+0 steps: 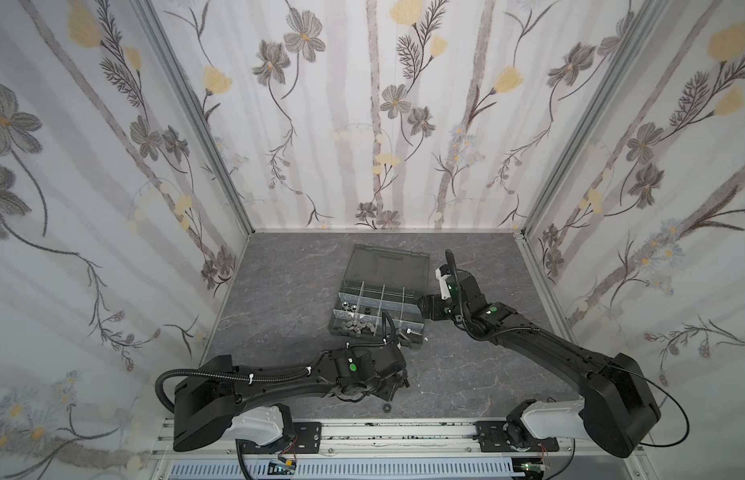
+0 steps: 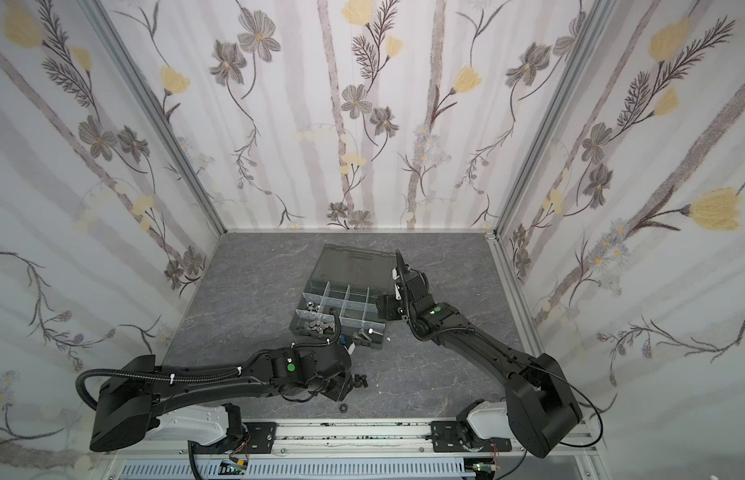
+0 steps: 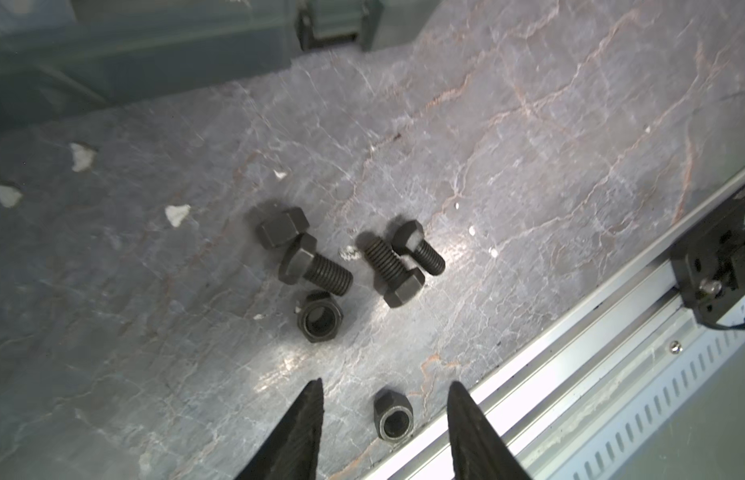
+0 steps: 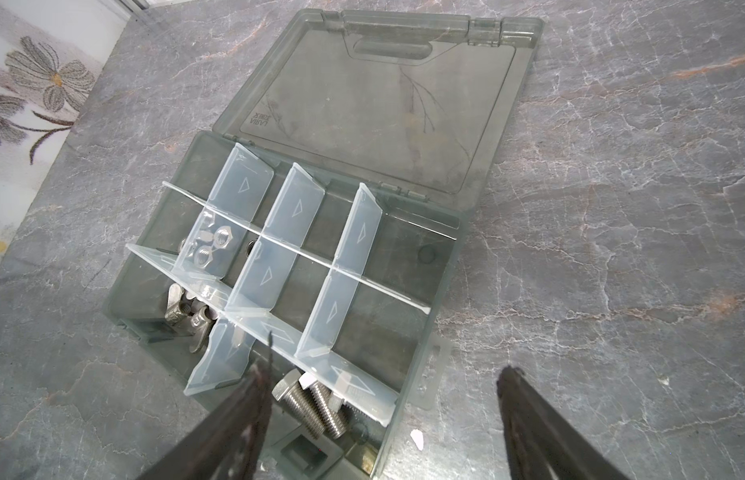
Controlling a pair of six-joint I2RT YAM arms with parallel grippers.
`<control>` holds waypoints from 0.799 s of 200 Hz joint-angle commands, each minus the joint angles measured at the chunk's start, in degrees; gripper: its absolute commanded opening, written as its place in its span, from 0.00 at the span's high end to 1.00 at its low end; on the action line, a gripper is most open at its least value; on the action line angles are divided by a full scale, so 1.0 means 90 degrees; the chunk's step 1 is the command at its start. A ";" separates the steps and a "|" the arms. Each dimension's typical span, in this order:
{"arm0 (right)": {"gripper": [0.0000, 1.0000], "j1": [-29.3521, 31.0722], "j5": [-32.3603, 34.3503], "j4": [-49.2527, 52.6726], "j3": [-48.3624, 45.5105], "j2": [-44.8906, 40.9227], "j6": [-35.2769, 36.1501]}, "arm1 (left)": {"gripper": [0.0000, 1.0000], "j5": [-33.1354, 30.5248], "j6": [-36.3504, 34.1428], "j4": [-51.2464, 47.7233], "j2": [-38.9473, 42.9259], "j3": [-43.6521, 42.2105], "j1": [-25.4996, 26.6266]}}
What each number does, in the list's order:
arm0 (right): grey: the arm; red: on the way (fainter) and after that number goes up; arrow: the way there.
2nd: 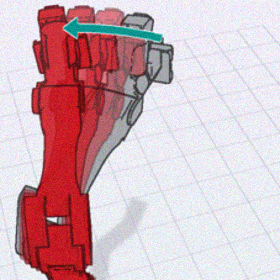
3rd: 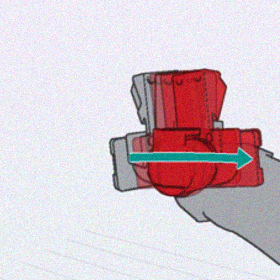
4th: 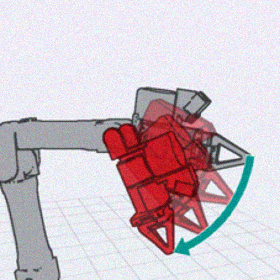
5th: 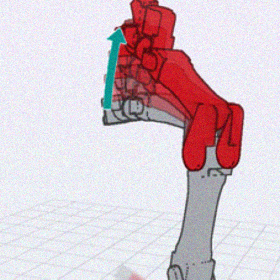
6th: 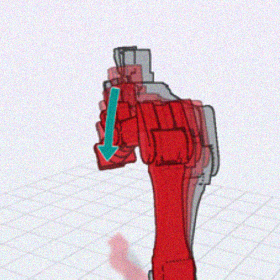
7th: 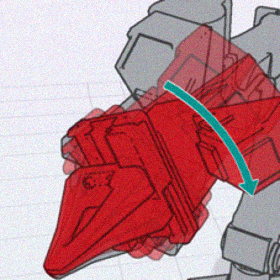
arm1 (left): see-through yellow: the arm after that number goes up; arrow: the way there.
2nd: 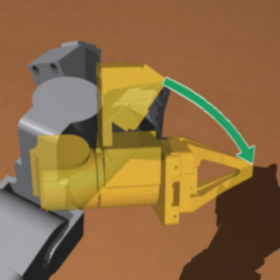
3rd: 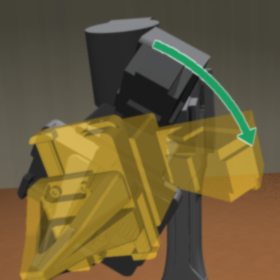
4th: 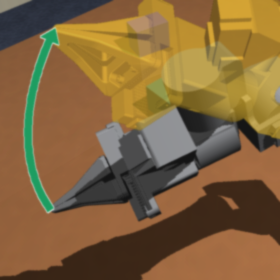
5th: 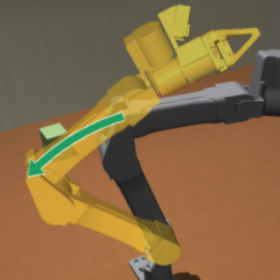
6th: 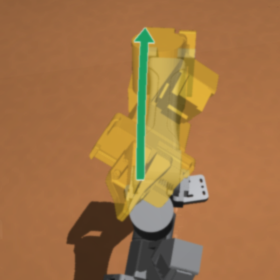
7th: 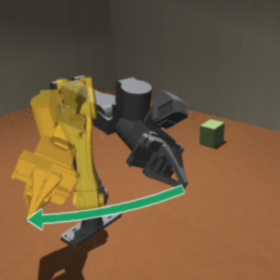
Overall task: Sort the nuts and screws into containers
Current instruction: 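Lower the left gripper onto a black hex nut and close on it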
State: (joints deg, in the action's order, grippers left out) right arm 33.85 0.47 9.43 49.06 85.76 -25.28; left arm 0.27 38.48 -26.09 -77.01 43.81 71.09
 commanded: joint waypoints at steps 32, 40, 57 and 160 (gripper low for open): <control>0.15 -0.0030 -0.0012 -0.0354 -0.0121 -0.0109 -0.0092 | 0.54 0.0310 0.0156 -0.0185 -0.0526 0.0168 0.0313; 0.15 -0.0036 -0.0008 -0.0362 -0.0153 -0.0124 -0.0098 | 0.55 0.0315 0.0185 -0.0197 -0.0562 0.0163 0.0338; 0.15 -0.0048 -0.0004 -0.0374 -0.0214 -0.0163 -0.0103 | 0.56 0.0345 0.0241 -0.0217 -0.0602 0.0114 0.0368; 0.15 -0.0083 -0.0046 -0.0406 -0.0281 -0.0202 -0.0149 | 0.59 0.0489 0.0178 -0.0341 -0.0982 0.0112 0.0514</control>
State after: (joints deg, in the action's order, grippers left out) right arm 33.08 0.36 7.77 46.59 84.23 -26.50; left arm 4.62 39.64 -28.34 -84.99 44.34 75.48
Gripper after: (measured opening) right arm 0.847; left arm 0.412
